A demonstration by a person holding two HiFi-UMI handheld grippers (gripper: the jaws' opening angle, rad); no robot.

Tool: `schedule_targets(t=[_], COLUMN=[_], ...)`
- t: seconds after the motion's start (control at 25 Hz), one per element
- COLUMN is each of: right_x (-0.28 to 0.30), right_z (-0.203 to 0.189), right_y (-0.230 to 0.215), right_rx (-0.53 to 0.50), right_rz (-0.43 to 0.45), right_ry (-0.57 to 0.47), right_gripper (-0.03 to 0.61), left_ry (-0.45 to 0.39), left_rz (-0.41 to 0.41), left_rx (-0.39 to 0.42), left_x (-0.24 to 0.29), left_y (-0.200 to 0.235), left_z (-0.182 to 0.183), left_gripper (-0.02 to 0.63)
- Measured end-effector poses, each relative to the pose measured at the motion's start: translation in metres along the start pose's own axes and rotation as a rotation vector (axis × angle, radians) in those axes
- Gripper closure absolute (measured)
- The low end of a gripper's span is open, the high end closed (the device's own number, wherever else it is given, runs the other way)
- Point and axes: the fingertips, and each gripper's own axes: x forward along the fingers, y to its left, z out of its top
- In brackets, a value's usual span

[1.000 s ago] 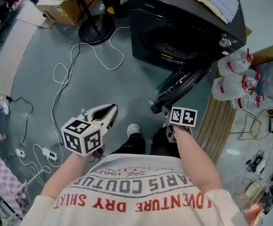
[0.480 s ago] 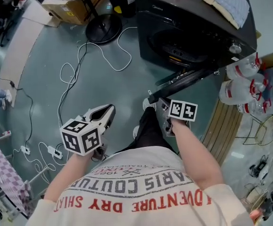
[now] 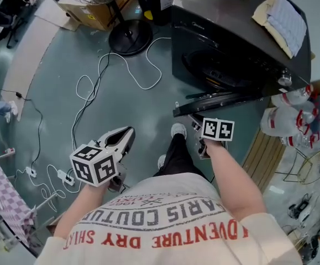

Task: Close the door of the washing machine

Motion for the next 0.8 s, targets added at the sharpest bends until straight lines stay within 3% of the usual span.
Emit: schedule_targets(t=[0.32, 0.6, 0.8], right_x=[0.011, 0.012, 0.011], right_z=[0.029, 0.062, 0.086], right_y=[-0.005, -0.028, -0.038], right_rx=[-0.065, -0.008, -0.021], right_rz=[-0.018, -0.044, -0.061], right_ry=[0.031, -0.015, -0.035], right_gripper=[0.511, 0.528, 0.531], left_ry=[0.002, 0.008, 0.012], left_rz=[0.008, 0.012, -0.001], left_rx=[-0.025, -0.035, -0.037], left_x=[0.019, 0.041, 0.061], left_y=[0.009, 0.016, 0.013], left_z=[0.021, 0.043, 0.058], left_gripper=[0.577, 0.577, 0.577])
